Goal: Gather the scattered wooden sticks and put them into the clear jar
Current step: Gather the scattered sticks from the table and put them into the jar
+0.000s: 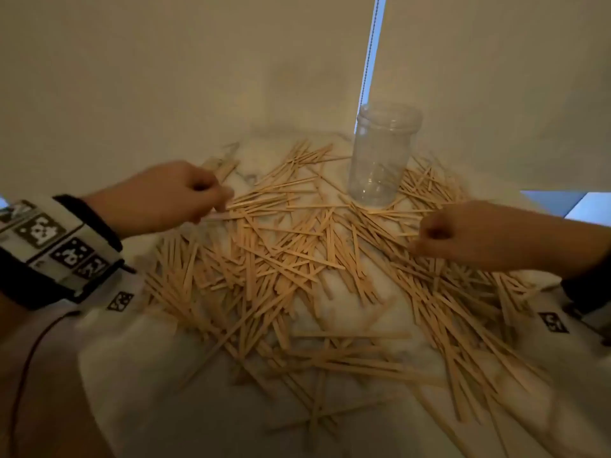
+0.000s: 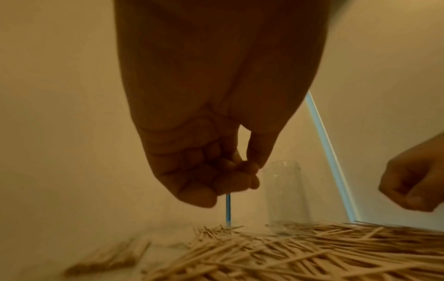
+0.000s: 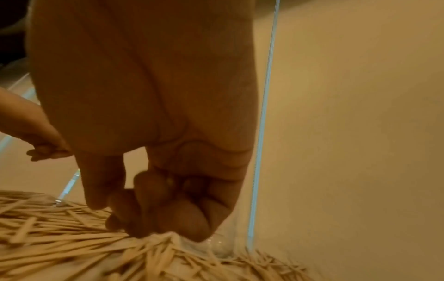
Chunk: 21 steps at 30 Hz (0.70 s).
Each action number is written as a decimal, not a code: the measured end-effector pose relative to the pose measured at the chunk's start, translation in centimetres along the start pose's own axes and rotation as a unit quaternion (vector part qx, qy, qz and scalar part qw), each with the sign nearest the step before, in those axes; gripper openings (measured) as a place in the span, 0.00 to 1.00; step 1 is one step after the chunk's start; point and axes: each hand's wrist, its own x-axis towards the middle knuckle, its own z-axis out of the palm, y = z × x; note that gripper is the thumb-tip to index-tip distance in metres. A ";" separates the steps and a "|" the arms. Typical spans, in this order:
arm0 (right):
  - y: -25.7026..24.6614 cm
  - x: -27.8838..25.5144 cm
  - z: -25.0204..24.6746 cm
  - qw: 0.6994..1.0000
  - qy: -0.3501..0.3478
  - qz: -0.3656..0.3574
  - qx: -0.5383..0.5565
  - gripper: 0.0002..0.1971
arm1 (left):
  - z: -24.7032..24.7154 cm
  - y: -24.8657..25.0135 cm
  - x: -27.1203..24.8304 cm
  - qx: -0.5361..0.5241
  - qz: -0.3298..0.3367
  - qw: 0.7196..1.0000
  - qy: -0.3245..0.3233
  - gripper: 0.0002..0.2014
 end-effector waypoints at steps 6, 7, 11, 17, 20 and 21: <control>-3.0 -1.3 1.2 0.996 -0.034 0.000 -0.080 0.22 | 1.8 0.5 -3.0 0.053 0.059 0.992 -0.097 0.17; -3.1 -1.4 1.2 0.992 -0.037 0.010 -0.117 0.26 | 1.9 0.7 -3.3 0.064 0.066 0.991 -0.097 0.16; -2.2 -1.7 1.4 0.983 -0.064 0.073 -0.156 0.42 | 2.6 1.1 -4.0 0.074 0.070 0.985 -0.140 0.21; -2.1 -2.8 2.9 0.993 -0.085 0.064 -0.059 0.36 | 4.3 1.3 -4.5 0.103 0.055 0.974 -0.194 0.30; -2.7 -3.1 3.1 0.995 -0.065 0.061 -0.038 0.28 | 4.7 1.1 -4.6 0.095 0.064 0.984 -0.138 0.21; -2.8 -3.1 3.1 0.996 -0.062 0.061 -0.036 0.28 | 4.7 1.0 -4.6 0.080 0.066 0.987 -0.124 0.19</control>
